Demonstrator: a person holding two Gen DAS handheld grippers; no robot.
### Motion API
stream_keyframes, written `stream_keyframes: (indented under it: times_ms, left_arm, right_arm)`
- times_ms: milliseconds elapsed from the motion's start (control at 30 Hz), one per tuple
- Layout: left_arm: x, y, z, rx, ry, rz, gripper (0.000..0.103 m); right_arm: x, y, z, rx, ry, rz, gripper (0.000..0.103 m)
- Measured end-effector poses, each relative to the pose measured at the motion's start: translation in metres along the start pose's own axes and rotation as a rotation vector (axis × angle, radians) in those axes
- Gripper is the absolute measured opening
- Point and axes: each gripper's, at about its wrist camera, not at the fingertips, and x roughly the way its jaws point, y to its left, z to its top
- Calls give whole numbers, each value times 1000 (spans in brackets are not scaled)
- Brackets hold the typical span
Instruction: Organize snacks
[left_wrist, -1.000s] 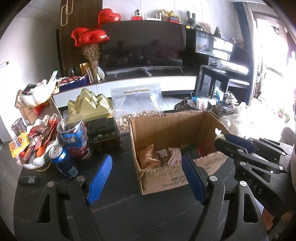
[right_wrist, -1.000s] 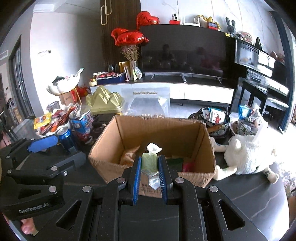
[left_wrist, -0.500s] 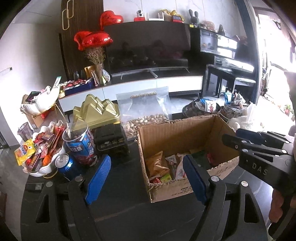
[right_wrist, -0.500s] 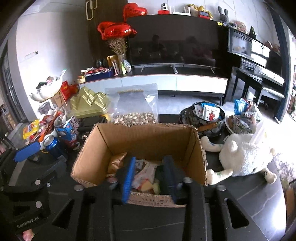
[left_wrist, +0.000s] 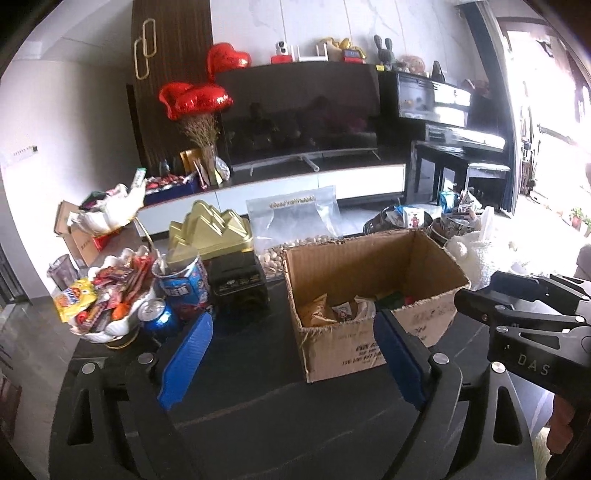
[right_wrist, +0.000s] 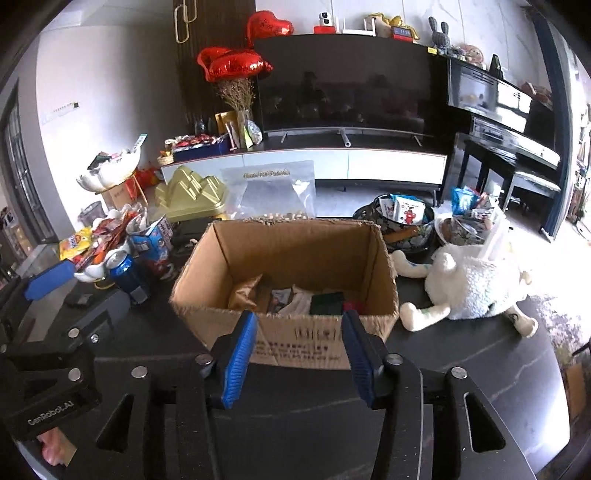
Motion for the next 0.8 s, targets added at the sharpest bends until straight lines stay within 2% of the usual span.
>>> stream_keyframes:
  times_ms: [67, 233, 500, 800]
  left_arm:
    - [-14, 0, -4, 0, -23, 12, 97]
    - [-47, -2, -17, -4, -75, 50, 102]
    - [-78, -7, -44, 3, -69, 18, 103]
    - [-106, -10, -66, 8, -82, 3, 103]
  right_arm:
    - [-14, 0, -6, 4, -21, -6, 58]
    - [-48, 1, -22, 8, -75, -35, 64]
    - [-93, 4, -54, 3, -123, -72, 76]
    - [-121, 10, -84, 4, -138, -71, 78]
